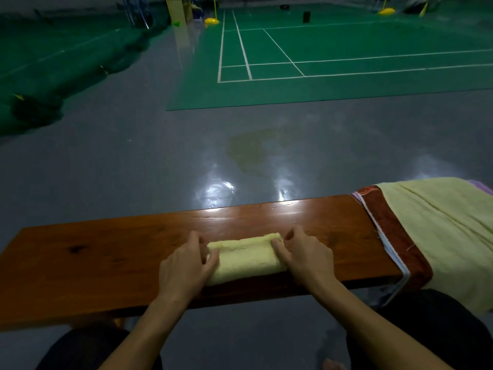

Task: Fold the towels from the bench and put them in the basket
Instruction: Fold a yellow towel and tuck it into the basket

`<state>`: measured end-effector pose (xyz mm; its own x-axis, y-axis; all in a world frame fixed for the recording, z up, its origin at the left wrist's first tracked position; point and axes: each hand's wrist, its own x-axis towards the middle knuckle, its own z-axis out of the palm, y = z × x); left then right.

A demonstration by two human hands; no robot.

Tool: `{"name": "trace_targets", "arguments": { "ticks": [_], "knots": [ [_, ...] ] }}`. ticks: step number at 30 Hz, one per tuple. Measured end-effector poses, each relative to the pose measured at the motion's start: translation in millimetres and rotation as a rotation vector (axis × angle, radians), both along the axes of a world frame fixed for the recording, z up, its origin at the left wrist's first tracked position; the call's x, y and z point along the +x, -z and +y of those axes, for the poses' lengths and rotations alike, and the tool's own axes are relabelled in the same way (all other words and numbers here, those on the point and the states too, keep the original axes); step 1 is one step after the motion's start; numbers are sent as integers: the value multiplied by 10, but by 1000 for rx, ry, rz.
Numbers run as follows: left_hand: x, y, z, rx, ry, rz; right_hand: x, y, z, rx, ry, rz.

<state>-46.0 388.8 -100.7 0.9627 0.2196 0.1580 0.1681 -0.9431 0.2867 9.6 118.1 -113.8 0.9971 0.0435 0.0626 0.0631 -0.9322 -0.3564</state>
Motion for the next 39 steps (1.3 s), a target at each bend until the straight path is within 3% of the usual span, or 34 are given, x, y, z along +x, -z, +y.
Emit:
{"name": "trace_targets", "arguments": {
  "ticks": [3,5,7,11,17,20,24,33,39],
  "knots": [
    [-4,18,-111,97,257,-279,-110,-68,121,-153,-82,-286],
    [-14,137,-231,142,451,-245,-268,-64,302,-111,-328,-393],
    [-50,318,-327,243,498,-99,-434,53,461,-134,-519,-329],
    [-23,432,-291,244,414,127,-426,295,432,-197,-574,-206],
    [-2,324,-204,194,303,182,-169,197,220,-196,-481,-42],
    [23,279,-70,189,234,169,-93,131,148,-160,-428,-25],
    [74,182,103,134,151,14,-84,41,140,-166,-383,-58],
    [176,-26,117,-339,-58,247,-148,-136,242,-7,-454,221],
    [234,0,212,-504,29,298,-82,-150,313,25,-445,184]
  ]
}}
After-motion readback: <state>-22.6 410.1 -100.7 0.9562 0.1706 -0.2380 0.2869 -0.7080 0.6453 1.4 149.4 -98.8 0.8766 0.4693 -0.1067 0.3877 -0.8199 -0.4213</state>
